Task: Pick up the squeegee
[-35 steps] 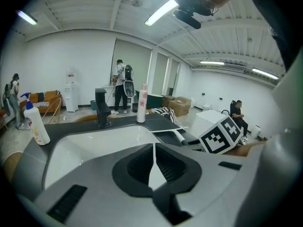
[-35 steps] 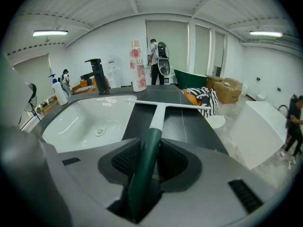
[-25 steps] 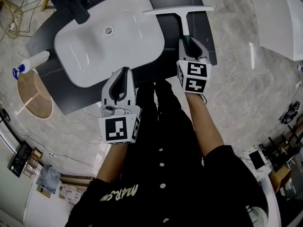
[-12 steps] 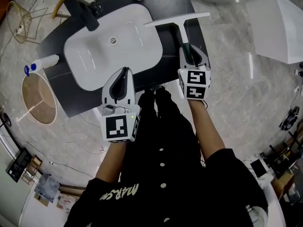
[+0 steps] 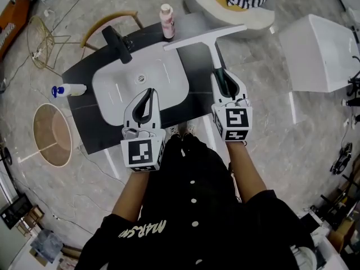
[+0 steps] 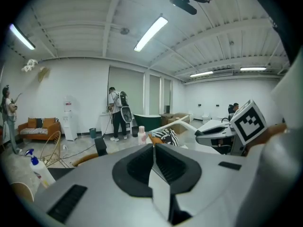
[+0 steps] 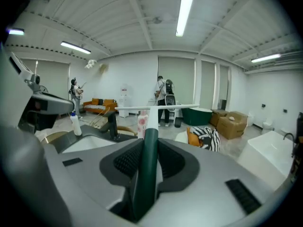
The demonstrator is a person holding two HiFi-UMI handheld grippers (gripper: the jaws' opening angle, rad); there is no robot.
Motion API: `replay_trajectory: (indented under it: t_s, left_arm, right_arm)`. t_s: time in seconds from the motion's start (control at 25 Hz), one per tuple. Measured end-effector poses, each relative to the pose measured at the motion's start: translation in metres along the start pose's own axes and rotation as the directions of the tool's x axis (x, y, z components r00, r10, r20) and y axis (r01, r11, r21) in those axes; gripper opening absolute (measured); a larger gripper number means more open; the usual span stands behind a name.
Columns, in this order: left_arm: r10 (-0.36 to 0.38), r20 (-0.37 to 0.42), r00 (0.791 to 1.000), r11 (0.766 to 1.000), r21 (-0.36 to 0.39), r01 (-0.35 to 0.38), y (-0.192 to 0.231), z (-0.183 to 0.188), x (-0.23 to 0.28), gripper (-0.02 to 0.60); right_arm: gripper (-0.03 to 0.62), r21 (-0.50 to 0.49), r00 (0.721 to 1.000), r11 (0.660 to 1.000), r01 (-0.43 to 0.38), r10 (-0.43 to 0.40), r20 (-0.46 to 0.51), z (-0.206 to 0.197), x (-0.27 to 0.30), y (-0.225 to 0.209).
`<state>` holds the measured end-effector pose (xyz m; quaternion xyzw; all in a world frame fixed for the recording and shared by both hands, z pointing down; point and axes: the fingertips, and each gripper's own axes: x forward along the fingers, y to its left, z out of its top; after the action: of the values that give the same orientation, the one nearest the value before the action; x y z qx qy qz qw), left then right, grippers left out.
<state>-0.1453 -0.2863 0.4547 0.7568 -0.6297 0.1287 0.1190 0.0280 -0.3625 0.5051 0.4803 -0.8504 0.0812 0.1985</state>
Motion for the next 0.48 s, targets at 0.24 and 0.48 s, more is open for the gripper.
replay_trajectory:
  t_s: [0.24,0.48]
  left_arm:
    - [-0.001,0.113,0.994,1.000,0.017,-0.001,-0.001,0.054,-0.009,0.021]
    - [0.000,0.197,0.980,1.000,0.027,-0.006,-0.001,0.098,-0.021,0.021]
  right_arm:
    - [0.089,-0.045,0.981,0.999,0.003,0.006,0.195,0.082,-0.035,-0.003]
    - [0.089,-0.058,0.948,0.998,0.021,-0.002,0.318,0.129,-0.074,-0.008]
